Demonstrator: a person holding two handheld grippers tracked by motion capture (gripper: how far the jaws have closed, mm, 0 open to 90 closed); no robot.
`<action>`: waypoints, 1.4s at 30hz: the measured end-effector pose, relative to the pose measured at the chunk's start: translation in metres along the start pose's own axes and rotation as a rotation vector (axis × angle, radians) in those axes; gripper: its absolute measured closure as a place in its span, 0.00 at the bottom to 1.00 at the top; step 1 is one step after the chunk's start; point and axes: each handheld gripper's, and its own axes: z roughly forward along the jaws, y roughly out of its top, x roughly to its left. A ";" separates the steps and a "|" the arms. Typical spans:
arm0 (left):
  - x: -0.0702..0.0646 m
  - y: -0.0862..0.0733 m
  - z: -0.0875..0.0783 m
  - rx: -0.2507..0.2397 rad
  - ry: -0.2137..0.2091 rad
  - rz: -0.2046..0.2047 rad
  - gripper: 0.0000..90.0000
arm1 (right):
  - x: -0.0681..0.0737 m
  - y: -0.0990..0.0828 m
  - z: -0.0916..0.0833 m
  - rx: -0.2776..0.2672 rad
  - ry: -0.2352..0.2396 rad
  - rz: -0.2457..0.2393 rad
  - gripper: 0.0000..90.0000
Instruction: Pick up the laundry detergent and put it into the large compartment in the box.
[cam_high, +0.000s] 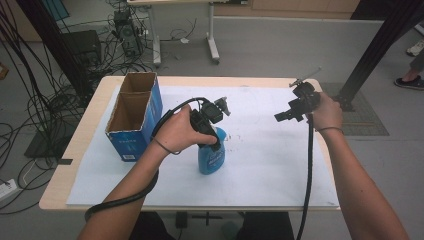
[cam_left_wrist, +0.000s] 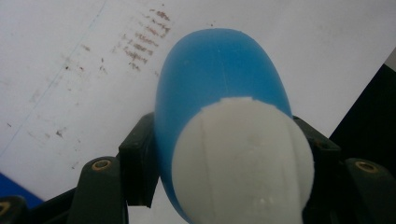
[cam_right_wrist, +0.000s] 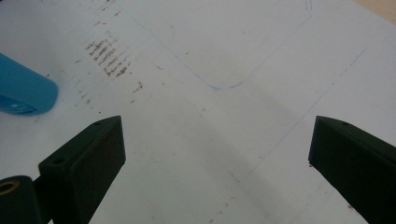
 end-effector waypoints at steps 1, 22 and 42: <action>0.000 0.000 0.000 0.001 0.000 -0.001 0.41 | 0.000 0.000 0.000 0.000 0.001 -0.001 0.04; -0.001 0.001 0.000 0.008 0.009 0.004 0.41 | 0.000 -0.001 -0.002 -0.001 -0.004 0.000 0.04; -0.001 0.000 0.000 0.004 0.007 0.000 0.41 | 0.001 0.000 0.000 -0.001 0.001 0.000 0.04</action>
